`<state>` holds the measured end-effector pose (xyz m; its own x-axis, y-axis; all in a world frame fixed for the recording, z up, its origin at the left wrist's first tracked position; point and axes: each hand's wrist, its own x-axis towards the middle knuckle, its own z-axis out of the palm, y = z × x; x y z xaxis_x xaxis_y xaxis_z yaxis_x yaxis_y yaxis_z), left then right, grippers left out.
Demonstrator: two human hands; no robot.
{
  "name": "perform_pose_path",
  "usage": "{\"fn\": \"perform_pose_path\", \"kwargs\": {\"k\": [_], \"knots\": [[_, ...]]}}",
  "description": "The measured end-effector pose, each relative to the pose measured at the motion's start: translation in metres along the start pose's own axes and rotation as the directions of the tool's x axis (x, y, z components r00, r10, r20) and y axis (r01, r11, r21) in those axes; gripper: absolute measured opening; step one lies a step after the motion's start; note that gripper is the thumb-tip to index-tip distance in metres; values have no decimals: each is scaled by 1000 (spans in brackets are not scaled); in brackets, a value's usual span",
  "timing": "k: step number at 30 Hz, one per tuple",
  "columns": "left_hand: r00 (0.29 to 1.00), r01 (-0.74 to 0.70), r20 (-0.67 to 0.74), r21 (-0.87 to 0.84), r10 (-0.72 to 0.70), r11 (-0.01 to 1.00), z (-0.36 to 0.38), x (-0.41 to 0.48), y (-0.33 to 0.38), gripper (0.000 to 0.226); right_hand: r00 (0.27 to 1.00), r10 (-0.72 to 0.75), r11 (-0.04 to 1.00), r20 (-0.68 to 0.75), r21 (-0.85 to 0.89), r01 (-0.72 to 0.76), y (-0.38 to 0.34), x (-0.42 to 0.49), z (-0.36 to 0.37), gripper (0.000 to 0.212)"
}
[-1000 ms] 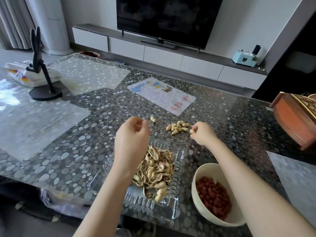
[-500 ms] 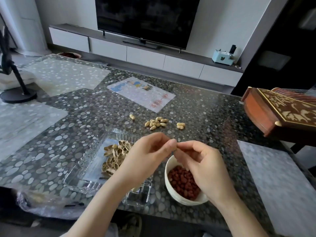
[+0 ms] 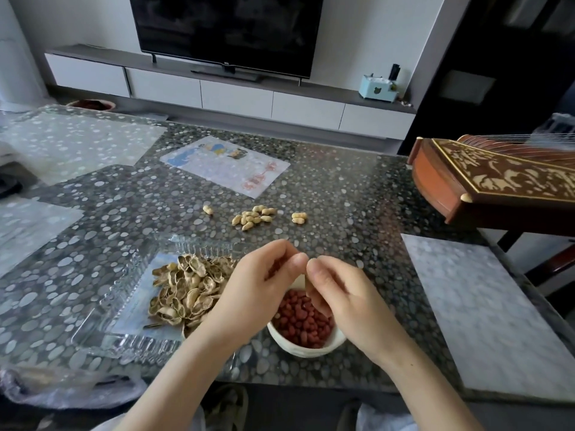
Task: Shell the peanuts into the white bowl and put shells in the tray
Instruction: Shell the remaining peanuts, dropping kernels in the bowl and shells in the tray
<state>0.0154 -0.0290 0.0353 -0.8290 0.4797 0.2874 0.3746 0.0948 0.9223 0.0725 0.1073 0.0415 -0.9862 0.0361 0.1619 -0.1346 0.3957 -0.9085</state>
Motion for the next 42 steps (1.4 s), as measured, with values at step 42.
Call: {"fn": "perform_pose_path", "kwargs": {"k": [42], "knots": [[993, 51, -112, 163, -33, 985, 27, -8, 2, 35, 865, 345, 935, -364, 57, -349, 11, 1, 0, 50]]}}
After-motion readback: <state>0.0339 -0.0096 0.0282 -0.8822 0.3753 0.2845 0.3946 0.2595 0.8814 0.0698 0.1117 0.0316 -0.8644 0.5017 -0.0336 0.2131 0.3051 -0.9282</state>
